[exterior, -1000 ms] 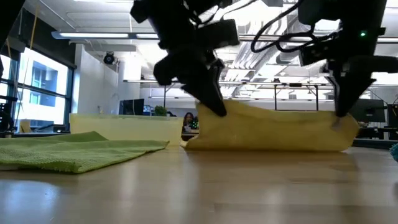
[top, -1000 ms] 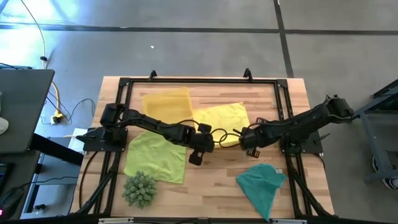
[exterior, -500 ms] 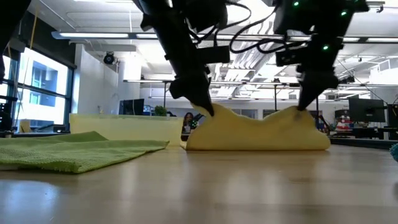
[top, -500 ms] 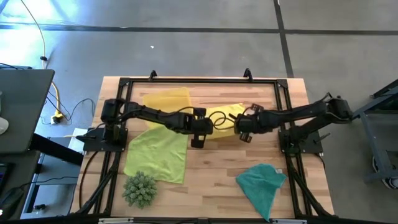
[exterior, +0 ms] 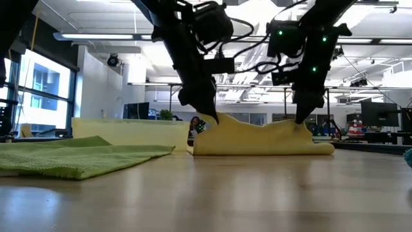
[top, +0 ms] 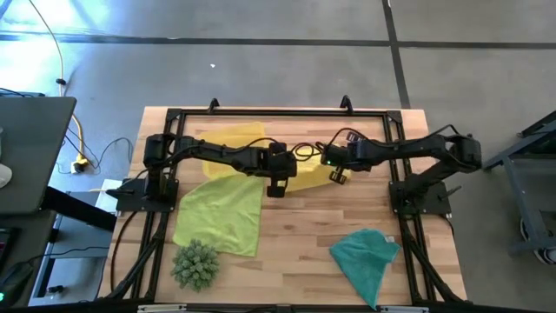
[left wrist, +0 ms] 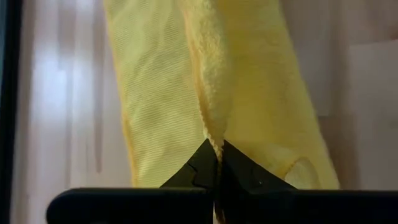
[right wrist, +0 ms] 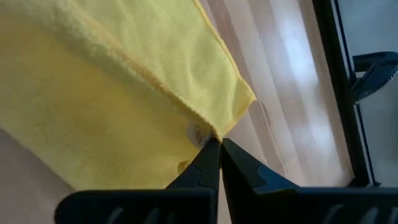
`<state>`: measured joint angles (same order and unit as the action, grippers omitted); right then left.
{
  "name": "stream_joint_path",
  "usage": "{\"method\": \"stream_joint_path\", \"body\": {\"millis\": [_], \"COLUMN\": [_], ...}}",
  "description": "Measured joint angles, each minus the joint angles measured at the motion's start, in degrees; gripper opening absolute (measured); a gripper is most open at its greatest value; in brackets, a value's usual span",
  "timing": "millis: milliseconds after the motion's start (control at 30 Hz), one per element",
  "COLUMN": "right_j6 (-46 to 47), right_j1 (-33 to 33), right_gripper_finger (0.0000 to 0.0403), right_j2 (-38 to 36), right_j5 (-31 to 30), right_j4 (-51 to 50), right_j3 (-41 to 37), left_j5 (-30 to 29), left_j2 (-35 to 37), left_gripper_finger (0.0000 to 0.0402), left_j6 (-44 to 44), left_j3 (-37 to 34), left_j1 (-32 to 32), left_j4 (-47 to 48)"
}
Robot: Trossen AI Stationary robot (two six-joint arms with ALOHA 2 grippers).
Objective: Roll microfiber towels into tight, uniform cylinder then place into a basket
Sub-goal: Roll the yellow microfiber towel
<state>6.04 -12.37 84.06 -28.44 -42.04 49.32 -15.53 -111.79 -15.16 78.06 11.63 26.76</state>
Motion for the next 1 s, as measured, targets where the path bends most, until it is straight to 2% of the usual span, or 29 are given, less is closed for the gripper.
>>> {"method": "stream_joint_path", "body": {"millis": [300, 667, 767, 900, 1000], "right_j6": [-4.65, -6.54, -7.79, -10.27, -11.05], "right_j1": [-4.21, -7.67, -7.99, -7.99, -7.95], "right_gripper_finger": [0.0000, 0.0002, 0.0020, 0.0070, 0.0106], "right_j2": [3.01, 3.77, 3.92, 3.92, 3.70], "right_j5": [2.30, 2.41, 2.56, 2.40, -0.82], "right_j4": [5.29, 6.06, 5.92, 6.73, 5.98], "right_j3": [0.02, 0.00, 0.00, 0.00, 0.19], "left_j5": [0.29, -2.38, -1.63, -1.57, -1.57], "left_j2": [-2.41, -3.34, -3.34, -3.34, -3.34], "left_gripper_finger": [0.0001, 0.0001, 0.0001, 0.0001, 0.0001], "left_j6": [-0.03, -0.46, -0.46, -0.39, -0.26], "left_j3": [-0.02, 0.02, 0.02, 0.02, 0.02], "left_j1": [2.38, 3.60, 3.77, 3.75, 3.73], "left_j4": [-0.88, -3.53, -3.75, -4.02, -4.02]}}
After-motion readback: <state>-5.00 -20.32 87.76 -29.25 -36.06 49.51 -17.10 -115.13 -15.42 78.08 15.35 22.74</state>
